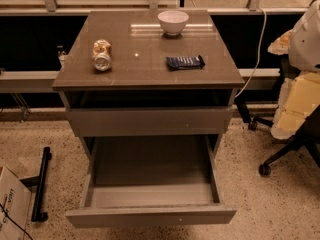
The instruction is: Place rxbar blueberry into middle drawer
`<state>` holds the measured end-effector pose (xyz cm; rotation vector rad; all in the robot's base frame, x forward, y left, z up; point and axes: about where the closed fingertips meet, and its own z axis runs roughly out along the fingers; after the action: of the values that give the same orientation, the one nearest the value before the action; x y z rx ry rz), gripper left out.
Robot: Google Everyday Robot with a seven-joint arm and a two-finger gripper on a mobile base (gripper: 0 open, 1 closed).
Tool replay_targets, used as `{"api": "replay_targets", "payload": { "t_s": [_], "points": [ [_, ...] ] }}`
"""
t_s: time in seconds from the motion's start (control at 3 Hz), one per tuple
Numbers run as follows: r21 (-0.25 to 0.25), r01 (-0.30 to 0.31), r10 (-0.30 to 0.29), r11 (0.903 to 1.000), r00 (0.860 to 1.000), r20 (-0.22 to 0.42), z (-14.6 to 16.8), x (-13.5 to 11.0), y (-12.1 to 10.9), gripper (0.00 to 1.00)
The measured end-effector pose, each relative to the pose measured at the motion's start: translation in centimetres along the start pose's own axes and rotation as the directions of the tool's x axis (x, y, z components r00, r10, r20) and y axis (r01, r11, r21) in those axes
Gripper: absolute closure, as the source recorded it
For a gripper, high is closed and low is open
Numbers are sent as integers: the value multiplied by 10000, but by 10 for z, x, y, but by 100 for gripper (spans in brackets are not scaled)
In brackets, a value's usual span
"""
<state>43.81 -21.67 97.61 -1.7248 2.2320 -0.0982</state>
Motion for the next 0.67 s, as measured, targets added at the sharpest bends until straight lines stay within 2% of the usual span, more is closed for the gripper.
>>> {"api": "replay_targets", "payload": {
  "t_s": [0.33, 0.67],
  "points": [
    [0, 0, 0, 10000, 10000, 0, 0, 0, 0, 0],
    [-24, 4, -3, 10000, 9985, 546, 8, -16, -8, 0]
  ]
}}
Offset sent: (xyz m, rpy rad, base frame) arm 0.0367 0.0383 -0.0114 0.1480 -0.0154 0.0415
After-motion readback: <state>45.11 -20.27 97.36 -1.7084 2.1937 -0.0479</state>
